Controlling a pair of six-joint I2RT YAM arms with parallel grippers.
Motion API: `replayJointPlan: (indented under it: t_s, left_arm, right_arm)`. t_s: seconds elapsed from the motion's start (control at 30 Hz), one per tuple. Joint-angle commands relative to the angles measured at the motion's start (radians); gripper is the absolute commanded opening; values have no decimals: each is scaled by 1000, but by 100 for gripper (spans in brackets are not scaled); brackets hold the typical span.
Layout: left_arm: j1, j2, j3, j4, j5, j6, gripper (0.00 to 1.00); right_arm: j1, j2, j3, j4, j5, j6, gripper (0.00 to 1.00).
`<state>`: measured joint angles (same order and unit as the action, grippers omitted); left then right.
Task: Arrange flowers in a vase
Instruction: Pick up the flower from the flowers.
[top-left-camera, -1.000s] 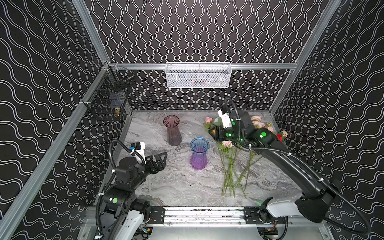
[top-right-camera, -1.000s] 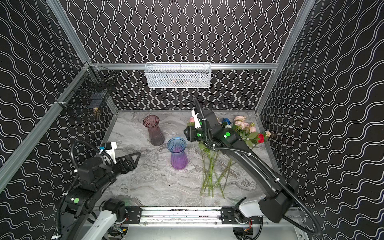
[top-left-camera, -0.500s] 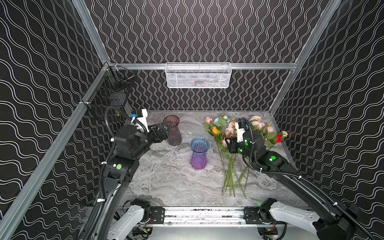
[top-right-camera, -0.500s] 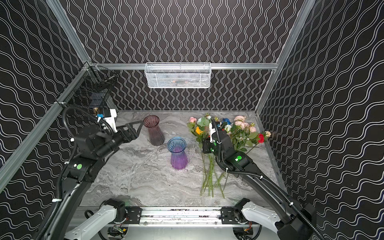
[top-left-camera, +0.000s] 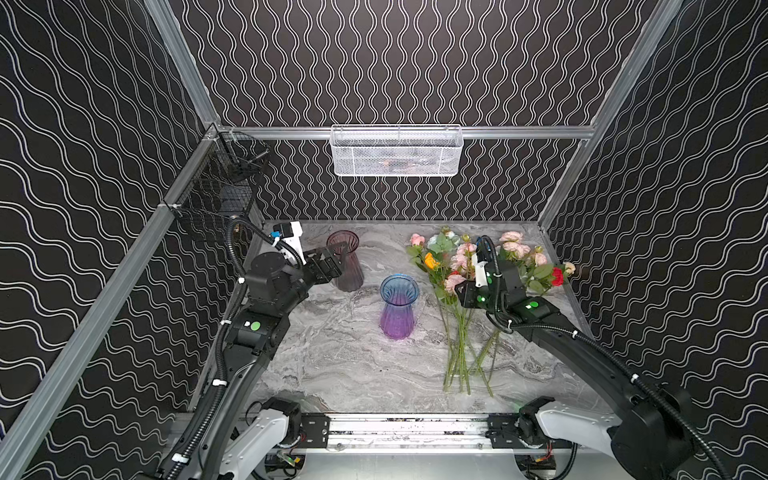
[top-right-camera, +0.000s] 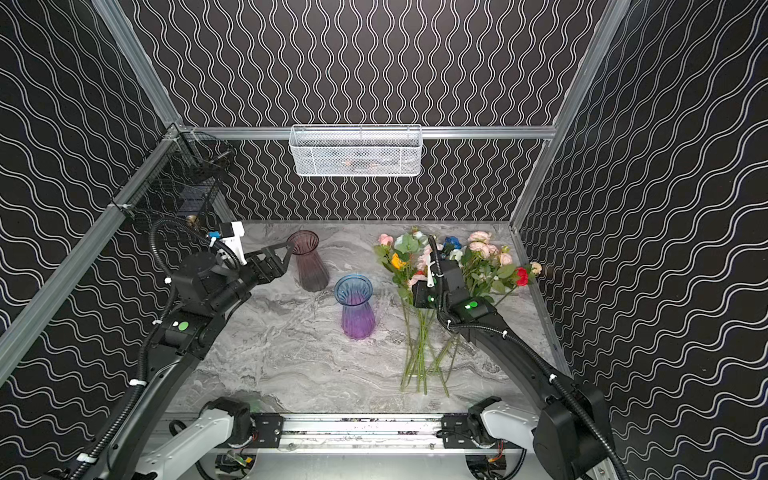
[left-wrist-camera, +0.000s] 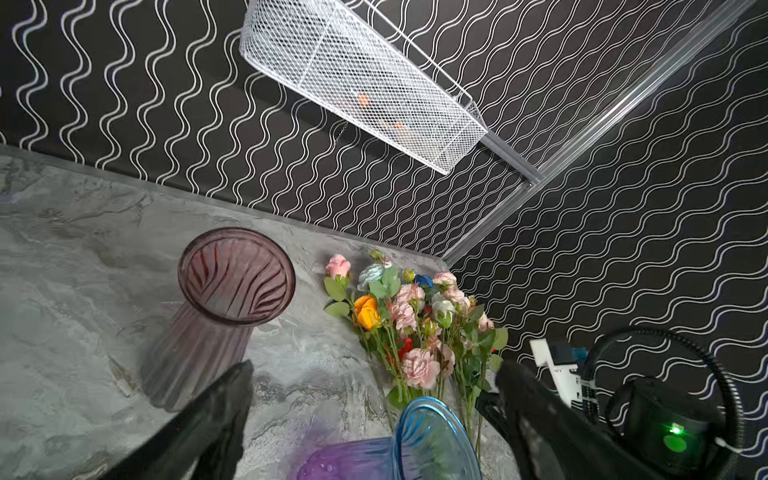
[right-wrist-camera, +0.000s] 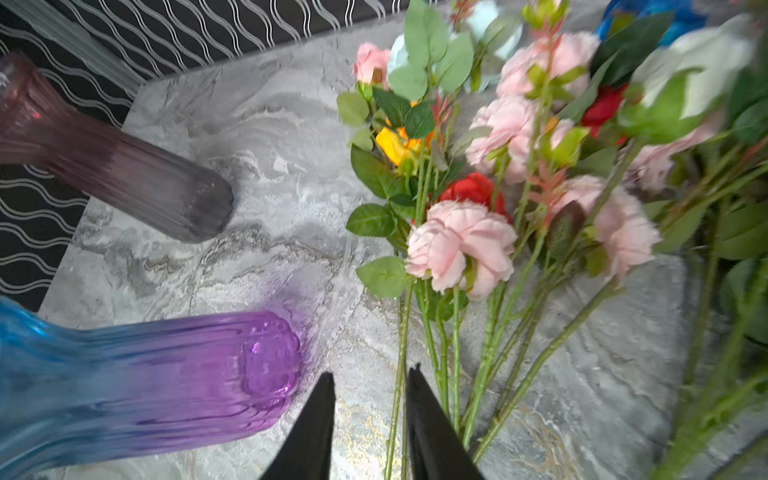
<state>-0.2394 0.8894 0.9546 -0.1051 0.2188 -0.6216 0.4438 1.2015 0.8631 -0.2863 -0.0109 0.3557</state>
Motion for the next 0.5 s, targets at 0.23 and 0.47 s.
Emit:
replayJointPlan:
  t_s: [0.23,0.47]
  left_arm:
    - [7,-60,-60,23,-39,7,96]
    - [10,-21,-62,56,75,-31,96]
  right_arm:
    - [-2,66,-44,30,7,26,35]
    - [-1,163,-40,29,-39,8,32]
